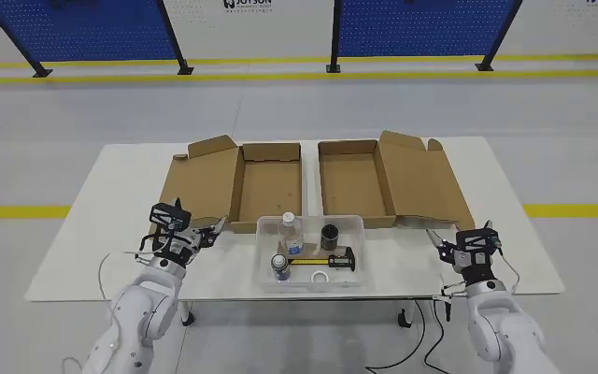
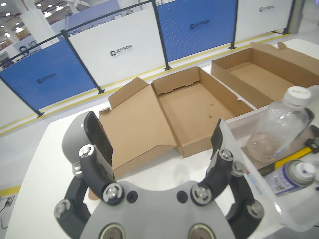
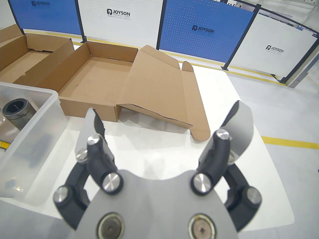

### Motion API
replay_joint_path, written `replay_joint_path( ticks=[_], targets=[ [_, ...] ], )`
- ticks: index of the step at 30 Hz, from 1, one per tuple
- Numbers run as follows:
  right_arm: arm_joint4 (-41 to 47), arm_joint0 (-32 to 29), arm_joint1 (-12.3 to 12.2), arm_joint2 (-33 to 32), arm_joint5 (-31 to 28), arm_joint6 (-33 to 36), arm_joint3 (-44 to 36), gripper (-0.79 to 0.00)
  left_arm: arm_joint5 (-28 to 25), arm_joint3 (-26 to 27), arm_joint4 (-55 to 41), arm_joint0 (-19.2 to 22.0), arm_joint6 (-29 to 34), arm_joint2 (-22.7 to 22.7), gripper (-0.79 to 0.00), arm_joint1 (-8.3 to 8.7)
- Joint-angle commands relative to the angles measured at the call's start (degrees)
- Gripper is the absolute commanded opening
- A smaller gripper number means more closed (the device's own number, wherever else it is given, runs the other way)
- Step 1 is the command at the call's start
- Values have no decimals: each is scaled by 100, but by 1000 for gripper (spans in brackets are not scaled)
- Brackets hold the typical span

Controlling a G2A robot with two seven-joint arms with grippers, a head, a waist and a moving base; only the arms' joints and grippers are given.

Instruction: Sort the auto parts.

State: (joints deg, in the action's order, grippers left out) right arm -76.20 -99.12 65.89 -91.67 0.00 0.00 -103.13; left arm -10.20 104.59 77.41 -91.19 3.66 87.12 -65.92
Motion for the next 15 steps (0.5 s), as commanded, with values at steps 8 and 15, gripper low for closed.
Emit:
replay_joint_path(
  ticks=[8, 15],
  targets=[
    [0, 0, 0, 0, 0, 0, 0, 0, -794, 66, -322, 710, 668, -993, 0, -82],
    [0, 0, 0, 0, 0, 0, 0, 0, -456, -537, -35, 1263, 770, -1767, 0, -210]
  ],
)
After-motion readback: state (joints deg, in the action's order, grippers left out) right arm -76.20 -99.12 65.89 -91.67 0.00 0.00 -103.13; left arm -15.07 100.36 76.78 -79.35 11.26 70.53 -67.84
